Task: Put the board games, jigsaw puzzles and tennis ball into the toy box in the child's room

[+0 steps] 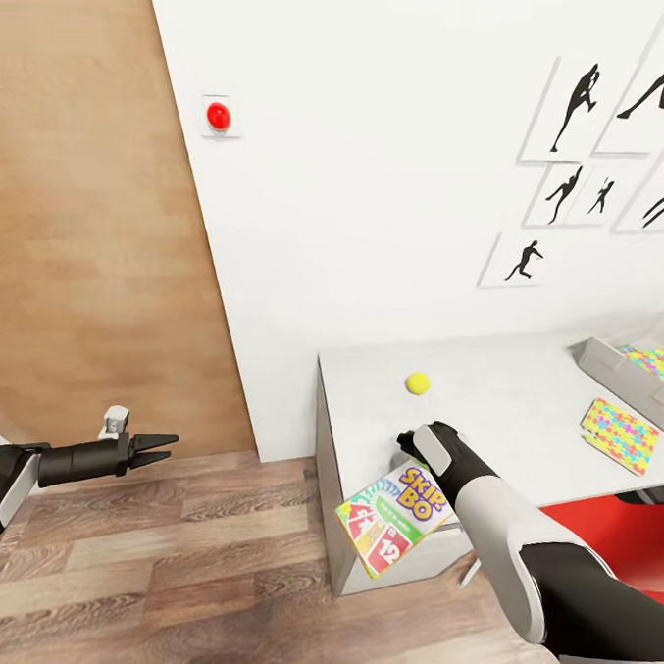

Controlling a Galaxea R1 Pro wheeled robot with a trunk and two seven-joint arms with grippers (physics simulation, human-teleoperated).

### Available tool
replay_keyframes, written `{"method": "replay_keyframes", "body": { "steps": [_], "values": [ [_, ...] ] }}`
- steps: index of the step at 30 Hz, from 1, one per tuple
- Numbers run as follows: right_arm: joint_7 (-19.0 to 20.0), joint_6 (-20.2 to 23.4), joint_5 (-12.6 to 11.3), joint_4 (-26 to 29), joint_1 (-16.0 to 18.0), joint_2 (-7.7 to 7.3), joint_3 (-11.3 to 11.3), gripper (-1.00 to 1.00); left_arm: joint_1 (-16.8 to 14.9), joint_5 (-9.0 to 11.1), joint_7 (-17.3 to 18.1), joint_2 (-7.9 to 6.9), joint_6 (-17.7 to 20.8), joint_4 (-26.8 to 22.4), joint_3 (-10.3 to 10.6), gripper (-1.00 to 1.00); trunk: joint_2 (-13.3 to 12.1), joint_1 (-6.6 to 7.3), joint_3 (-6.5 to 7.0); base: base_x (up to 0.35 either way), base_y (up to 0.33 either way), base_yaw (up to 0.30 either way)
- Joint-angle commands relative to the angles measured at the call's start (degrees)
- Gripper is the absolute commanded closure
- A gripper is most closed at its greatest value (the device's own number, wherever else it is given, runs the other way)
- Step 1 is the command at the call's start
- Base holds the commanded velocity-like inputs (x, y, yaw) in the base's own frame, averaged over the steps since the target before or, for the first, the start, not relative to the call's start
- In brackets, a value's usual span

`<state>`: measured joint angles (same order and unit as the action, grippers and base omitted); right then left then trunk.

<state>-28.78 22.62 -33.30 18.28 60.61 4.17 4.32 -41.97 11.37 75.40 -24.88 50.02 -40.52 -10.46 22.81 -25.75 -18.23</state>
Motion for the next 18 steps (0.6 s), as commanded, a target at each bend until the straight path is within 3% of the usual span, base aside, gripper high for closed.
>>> {"method": "replay_keyframes", "body": {
  "steps": [1,8,18],
  "values": [
    [-0.4,0.3,-0.5,0.1,0.0,-0.04,0.4,-1.00,0.0,0.1,0.1,-0.01,0.5,0.0,0.0,-1.00,0.1,-0.03,-0.10,0.000,0.000,0.000],
    [-0.4,0.0,-0.5,0.1,0.0,-0.04,0.4,-1.00,0.0,0.1,0.1,0.00,0.5,0.0,0.0,-1.00,0.1,-0.03,-0.06,0.000,0.000,-0.011],
    [-0.4,-2.3,-0.5,0.2,0.0,-0.04,0.6,-1.00,0.0,0.1,0.1,-0.08,0.5,0.0,0.0,-1.00,0.1,-0.03,0.58,0.000,0.000,-0.182]
  ]
}}
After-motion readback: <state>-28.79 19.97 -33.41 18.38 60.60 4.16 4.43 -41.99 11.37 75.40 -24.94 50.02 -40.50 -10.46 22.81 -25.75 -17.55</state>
